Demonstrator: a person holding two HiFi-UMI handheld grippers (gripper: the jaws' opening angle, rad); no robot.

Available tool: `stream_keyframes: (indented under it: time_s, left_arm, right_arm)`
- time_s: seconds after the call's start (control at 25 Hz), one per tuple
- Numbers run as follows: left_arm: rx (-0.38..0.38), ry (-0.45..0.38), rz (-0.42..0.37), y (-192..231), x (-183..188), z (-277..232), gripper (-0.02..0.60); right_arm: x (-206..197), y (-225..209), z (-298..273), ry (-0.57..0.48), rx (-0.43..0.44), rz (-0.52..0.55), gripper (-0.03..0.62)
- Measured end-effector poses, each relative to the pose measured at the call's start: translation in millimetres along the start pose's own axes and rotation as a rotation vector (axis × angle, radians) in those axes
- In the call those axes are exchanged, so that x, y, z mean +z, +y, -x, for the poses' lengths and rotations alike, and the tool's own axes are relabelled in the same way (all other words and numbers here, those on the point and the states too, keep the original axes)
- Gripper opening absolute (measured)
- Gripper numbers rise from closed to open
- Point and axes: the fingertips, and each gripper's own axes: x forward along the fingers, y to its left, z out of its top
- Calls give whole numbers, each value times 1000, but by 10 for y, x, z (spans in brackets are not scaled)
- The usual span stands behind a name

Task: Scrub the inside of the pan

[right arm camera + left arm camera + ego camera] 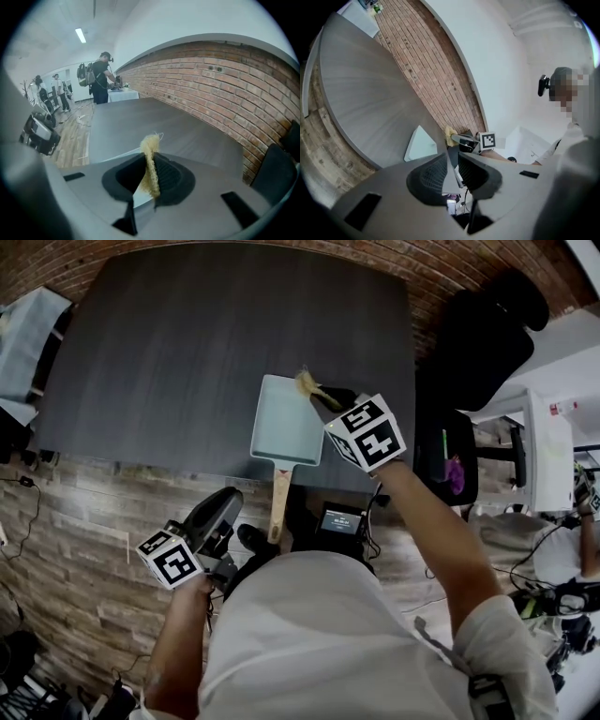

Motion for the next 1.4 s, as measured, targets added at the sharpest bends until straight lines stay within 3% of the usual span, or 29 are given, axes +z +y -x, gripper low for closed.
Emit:
stream_keyframes:
  time_s: [0.2, 0.56, 1.0, 1.4]
  left_arm:
    - [-74, -59, -49, -225, 238, 237, 25]
    - [-99, -80, -115, -388, 389, 565, 23]
    - [-165, -95, -181, -792, 367, 761, 23]
    - [-111, -138, -219, -1066, 156, 795, 23]
  right_arm:
    - [113, 164, 240, -82, -2, -102, 61]
    - [339, 606, 620, -258, 58, -248, 61]
    - [207, 1022, 1173, -400, 124, -454, 61]
    - [-83, 1198, 1626, -430, 203, -481, 60]
